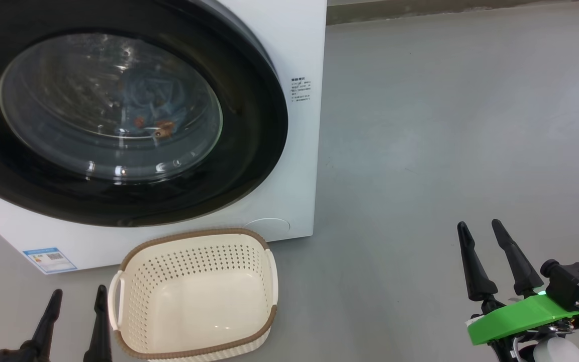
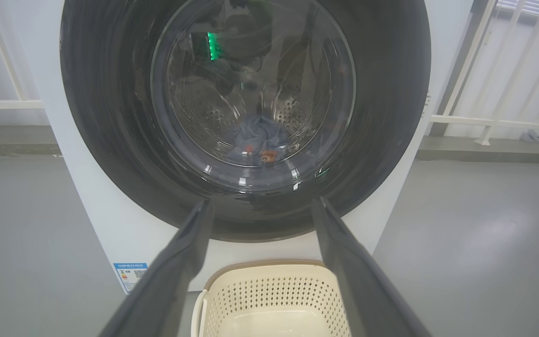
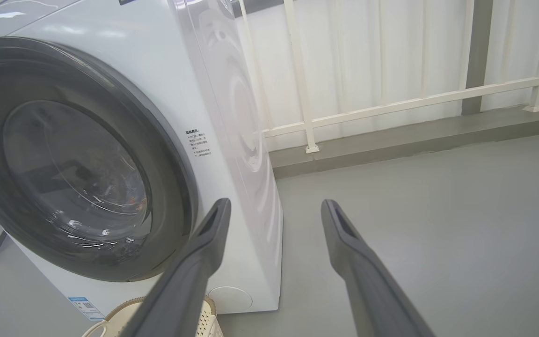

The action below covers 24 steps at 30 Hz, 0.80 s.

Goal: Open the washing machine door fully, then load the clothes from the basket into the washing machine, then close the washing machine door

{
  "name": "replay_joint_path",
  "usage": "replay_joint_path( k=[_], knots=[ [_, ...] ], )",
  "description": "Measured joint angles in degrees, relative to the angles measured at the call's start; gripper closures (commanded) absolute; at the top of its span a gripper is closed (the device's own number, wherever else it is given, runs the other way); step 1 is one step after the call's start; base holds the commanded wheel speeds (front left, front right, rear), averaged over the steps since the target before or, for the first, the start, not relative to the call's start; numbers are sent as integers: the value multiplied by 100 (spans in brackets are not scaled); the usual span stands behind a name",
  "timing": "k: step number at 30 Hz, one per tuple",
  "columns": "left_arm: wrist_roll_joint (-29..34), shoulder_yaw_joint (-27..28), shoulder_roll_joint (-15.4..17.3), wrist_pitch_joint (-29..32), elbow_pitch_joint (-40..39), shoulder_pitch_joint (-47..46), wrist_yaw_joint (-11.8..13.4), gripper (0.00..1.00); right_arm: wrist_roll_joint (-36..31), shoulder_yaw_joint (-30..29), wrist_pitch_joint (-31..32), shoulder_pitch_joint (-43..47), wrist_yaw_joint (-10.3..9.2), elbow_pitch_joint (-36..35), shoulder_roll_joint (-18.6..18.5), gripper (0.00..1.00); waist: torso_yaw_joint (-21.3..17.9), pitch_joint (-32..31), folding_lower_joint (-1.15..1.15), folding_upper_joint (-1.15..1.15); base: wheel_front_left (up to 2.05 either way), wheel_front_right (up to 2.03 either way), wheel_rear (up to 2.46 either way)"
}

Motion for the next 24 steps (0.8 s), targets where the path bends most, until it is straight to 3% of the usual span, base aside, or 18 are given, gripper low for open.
replay_joint_path(
  k=[6,7,14,19,24],
  knots=[
    [-1,0,1,0,1,-1,0,0,0,-1,0,0,0,0,2,0,9,15,0,0,0,0,0],
    [-1,2,1,0,2,-1,0,100,0,-1,0,0,0,0,4,100,8,17,0,0,0,0,0],
    [-15,-70,-291,16,391,119,0,100,16,26,42,281,1,449,193,100,11,18,0,0,0,0,0],
    [-275,-67,-313,111,404,127,0,100,238,13,96,321,1,470,223,100,41,2,10,0,0,0,0],
    [-560,-55,-324,180,403,126,0,100,497,-3,190,320,1,469,224,100,71,-2,3,0,0,0,0]
  ],
)
